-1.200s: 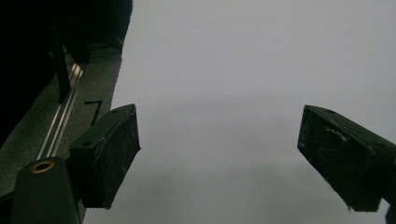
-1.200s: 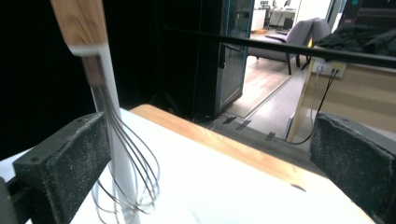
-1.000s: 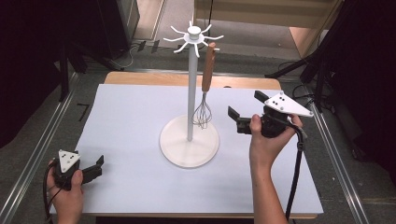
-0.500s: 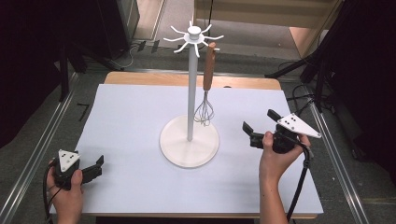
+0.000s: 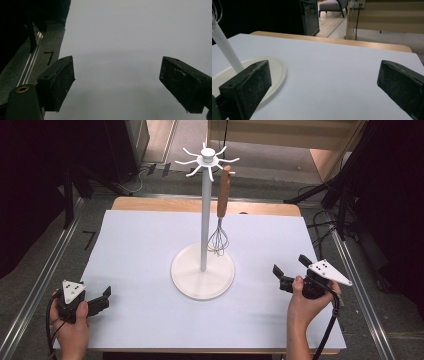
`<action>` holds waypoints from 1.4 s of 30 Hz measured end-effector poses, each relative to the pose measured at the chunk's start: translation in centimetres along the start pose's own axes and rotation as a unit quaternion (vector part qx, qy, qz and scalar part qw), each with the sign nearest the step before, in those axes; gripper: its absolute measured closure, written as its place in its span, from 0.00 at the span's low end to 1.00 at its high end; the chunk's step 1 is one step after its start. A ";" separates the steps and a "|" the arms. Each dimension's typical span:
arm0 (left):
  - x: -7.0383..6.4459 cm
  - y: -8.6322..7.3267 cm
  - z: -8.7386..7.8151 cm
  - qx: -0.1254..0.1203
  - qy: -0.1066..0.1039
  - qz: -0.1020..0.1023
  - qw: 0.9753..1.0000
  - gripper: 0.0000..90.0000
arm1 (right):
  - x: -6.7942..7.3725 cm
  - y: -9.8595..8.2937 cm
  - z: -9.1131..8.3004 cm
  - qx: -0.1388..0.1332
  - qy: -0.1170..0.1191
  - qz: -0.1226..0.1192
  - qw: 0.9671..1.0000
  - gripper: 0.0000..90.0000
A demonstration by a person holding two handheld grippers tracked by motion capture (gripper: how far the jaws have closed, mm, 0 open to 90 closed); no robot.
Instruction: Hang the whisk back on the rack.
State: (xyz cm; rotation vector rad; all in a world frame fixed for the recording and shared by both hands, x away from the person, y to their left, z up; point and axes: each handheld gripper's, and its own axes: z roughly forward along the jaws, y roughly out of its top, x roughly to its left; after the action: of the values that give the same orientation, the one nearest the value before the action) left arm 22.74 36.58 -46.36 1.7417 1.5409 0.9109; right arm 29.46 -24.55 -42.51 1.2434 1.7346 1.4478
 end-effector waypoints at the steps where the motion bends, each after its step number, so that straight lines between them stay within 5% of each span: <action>1: 0.0 0.0 0.0 0.000 0.000 0.000 1.000 0.15 | -0.2 -0.4 -0.1 0.002 -0.002 0.003 1.000 0.00; 14: 0.0 0.0 0.0 0.000 0.002 0.000 1.000 0.14 | -2.5 -4.0 -1.9 0.016 -0.024 0.026 0.999 0.00; 28: 0.2 0.0 -0.1 -0.003 -0.003 -0.005 1.000 0.14 | -5.1 -6.8 -5.9 0.026 -0.058 0.052 0.997 0.00; 42: 0.1 -0.1 -0.1 -0.007 -0.006 0.002 1.000 0.14 | -5.7 -7.7 -7.4 0.026 -0.079 0.034 0.996 0.00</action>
State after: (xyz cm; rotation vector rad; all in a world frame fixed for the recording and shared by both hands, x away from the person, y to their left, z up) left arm 22.59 36.64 -46.32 1.7377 1.5206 0.9086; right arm 23.19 -32.85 -48.66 1.4188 1.6478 1.3102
